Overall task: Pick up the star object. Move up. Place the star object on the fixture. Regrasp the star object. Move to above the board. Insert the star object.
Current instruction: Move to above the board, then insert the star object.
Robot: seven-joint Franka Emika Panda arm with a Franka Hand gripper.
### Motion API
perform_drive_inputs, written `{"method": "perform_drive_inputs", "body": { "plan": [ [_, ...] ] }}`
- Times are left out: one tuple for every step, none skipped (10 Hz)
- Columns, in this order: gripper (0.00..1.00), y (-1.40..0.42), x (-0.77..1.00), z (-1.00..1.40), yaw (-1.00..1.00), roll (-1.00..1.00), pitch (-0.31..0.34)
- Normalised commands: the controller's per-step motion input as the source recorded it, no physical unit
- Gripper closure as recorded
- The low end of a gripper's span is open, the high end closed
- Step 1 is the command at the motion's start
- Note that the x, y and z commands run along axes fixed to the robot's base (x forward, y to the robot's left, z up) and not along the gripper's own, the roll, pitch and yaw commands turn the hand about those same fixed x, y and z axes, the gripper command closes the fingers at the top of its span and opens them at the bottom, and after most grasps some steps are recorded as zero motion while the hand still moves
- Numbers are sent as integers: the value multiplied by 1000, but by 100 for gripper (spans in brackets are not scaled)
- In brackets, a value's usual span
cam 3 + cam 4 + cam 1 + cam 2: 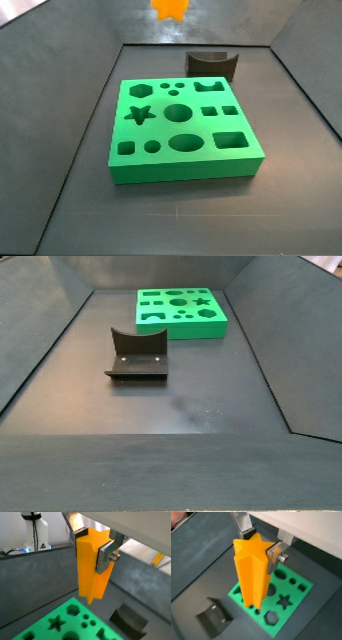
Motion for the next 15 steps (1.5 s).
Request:
{"method": "perform_drive_inputs", "body": {
  "plan": [
    [100, -61, -121, 48, -202, -1000, -57],
    [100, -10, -100, 29, -179, -955, -63],
    [100, 20, -86, 12, -123, -732, -60],
    [100, 19, -78, 10, -72, -516, -60],
    [100, 15, -65, 8, -40, -345, -53],
    [100, 14, -43, 2, -23, -210, -40],
    [100, 0, 0, -69, 0, 30, 19],
    [100, -23, 0, 0, 0, 44, 0],
    [100, 26, 0, 0, 0, 0, 0],
    [100, 0, -51, -109, -163, 0, 0],
    [100, -40, -117, -174, -580, 0, 20],
    [100, -180, 0, -260, -920, 0, 0],
    [100, -131, 0, -171, -743, 0, 0],
    [100, 0, 100, 0, -66, 0, 0],
    [100, 0, 0, 0, 0, 0, -6]
  ]
}}
